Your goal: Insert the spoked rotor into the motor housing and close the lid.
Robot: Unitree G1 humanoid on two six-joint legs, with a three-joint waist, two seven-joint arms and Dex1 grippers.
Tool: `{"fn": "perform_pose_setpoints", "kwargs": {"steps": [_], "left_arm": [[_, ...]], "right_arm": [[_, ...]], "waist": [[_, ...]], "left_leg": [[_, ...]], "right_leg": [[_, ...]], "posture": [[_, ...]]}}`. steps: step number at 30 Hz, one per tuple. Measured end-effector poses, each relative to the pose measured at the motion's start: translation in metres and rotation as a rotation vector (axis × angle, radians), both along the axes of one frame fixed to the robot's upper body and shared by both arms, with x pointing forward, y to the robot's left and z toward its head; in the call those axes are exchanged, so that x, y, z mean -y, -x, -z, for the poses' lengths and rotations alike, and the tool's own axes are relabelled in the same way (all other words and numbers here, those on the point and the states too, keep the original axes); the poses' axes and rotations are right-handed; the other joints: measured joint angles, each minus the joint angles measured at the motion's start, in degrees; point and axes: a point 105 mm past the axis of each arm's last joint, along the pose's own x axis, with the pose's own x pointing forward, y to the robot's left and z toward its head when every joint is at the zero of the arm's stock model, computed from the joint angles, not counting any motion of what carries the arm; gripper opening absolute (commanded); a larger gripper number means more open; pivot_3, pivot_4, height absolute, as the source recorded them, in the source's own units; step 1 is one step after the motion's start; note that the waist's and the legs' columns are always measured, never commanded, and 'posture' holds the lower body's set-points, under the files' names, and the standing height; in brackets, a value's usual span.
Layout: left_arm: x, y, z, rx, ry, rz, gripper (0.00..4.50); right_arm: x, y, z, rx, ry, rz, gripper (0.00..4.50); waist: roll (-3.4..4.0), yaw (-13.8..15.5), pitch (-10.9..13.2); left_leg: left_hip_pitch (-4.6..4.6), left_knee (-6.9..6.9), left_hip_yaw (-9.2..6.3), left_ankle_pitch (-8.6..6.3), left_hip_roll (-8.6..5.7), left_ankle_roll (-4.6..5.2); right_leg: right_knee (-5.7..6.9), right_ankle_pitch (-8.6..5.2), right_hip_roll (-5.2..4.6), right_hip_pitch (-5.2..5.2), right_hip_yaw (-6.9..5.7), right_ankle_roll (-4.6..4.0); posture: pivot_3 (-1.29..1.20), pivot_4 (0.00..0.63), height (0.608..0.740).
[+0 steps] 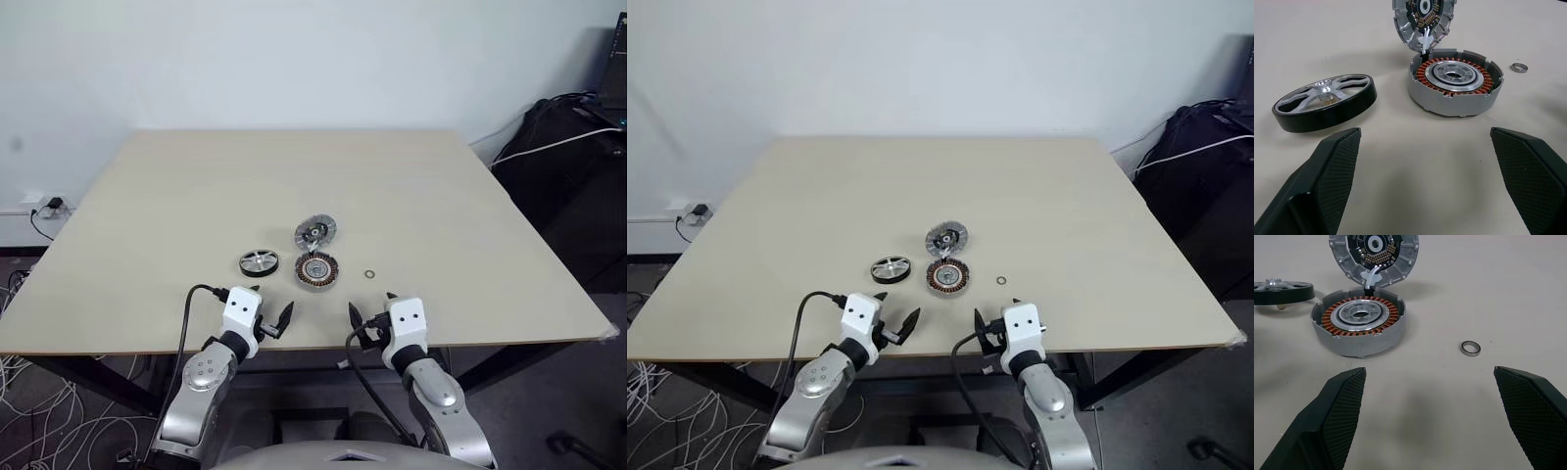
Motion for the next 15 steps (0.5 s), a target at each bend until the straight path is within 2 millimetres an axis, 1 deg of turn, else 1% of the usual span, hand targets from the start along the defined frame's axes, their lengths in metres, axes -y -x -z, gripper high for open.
{"fn": "perform_pose_setpoints", "kwargs": {"steps": [15], "left_arm": [[-0.0007, 0.0003, 0.0001, 0.001, -0.003, 0.001, 4.47]], "right_arm": [[0.0002, 0.0005, 0.0005, -0.002, 0.000, 0.001, 4.50]], "waist": [[0.00, 0.00, 0.00]], "left_leg": [[0.00, 0.00, 0.00, -0.01, 0.00, -0.01]], "right_leg": [[0.00, 0.01, -0.01, 0.00, 0.00, -0.01]], "posture": [[0.00, 0.000, 0.740]]}}
